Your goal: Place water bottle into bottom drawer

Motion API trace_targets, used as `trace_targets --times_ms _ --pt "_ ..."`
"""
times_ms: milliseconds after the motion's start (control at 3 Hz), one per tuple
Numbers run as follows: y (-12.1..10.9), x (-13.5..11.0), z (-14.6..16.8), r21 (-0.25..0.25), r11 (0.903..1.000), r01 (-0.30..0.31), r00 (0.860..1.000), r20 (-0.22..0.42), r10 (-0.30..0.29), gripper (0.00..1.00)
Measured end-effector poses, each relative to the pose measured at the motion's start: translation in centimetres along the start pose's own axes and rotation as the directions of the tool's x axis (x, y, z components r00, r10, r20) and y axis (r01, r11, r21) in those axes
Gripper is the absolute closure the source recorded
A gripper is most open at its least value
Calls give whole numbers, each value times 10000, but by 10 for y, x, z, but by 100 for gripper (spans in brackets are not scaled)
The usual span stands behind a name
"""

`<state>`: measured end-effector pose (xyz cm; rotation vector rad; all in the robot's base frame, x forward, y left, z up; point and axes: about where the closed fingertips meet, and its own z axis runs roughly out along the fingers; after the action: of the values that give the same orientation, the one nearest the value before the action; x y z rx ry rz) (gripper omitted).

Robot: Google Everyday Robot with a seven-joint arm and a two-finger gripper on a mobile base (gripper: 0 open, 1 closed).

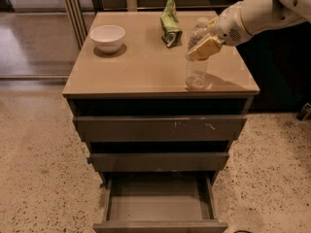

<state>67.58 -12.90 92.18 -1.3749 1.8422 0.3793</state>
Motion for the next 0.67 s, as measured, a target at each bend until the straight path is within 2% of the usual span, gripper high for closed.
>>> trace_targets --times_ms 667 --pt "0 0 0 -1 10000 0 10000 0 0 92"
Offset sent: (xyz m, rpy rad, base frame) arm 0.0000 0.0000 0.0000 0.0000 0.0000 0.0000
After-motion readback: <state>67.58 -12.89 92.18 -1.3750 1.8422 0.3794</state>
